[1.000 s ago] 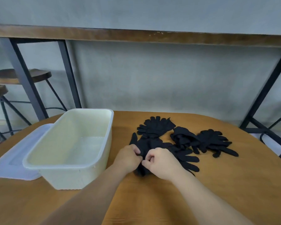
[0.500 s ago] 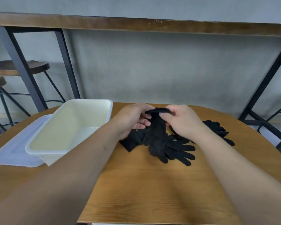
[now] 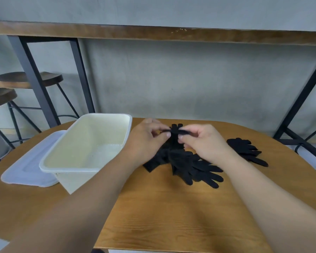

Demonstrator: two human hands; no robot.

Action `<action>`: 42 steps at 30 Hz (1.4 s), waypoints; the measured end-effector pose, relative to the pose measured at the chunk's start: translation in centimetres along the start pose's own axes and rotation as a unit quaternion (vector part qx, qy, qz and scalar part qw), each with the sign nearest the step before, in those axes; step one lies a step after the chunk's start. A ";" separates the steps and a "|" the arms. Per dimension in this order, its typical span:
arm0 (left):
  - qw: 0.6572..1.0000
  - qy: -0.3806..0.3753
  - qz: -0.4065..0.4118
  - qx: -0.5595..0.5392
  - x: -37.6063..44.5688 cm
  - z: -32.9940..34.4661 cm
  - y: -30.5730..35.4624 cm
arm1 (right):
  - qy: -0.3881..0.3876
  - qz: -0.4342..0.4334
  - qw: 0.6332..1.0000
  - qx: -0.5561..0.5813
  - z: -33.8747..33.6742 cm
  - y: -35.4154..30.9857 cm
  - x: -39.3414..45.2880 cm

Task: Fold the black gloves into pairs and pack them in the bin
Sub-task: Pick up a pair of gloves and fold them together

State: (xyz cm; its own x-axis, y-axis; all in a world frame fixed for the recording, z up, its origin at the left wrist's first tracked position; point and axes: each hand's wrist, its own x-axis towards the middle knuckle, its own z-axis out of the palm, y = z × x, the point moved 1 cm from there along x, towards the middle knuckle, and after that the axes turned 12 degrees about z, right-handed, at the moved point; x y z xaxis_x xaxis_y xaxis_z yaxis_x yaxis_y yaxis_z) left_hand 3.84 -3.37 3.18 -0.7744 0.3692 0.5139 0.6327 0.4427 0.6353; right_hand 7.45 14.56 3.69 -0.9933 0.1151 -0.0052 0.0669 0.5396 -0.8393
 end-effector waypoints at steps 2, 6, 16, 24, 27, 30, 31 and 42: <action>0.996 -0.073 0.026 0.037 -3.0 0.7 -1.5 | -0.040 -0.002 0.996 -0.079 1.7 1.9 -1.0; 0.960 -0.265 0.005 0.092 -9.0 3.0 -4.7 | -0.163 0.042 0.959 -0.228 5.8 6.5 -2.9; 0.961 -0.242 -0.040 0.130 -10.1 4.7 -7.4 | -0.128 0.046 0.946 -0.294 7.6 7.6 -2.8; 0.949 -0.277 -0.030 0.149 -10.8 5.8 -8.2 | -0.119 0.030 0.954 -0.274 9.0 9.7 -3.1; 0.959 -0.242 -0.036 0.145 -9.6 5.9 -7.7 | -0.056 0.040 0.970 -0.233 7.8 9.7 -2.2; 0.966 -0.213 -0.059 0.134 -7.7 6.4 -7.3 | 0.051 0.071 0.975 -0.205 5.8 10.2 -0.4; 0.968 -0.207 -0.071 0.127 -7.0 6.6 -7.3 | 0.076 0.082 0.974 -0.199 5.3 10.4 0.3; 0.954 -0.162 -0.248 0.050 1.8 11.5 -10.1 | -0.006 0.147 0.933 -0.330 4.4 12.9 4.3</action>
State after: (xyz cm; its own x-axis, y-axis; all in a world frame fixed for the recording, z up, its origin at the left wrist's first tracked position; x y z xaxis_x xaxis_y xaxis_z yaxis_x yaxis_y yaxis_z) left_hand -3.87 2.23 -8.98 -0.9458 0.3206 -0.0511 0.1995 0.6983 0.6875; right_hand 3.66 18.39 -9.55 -0.9239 0.3314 -0.1911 0.3752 0.8823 -0.2841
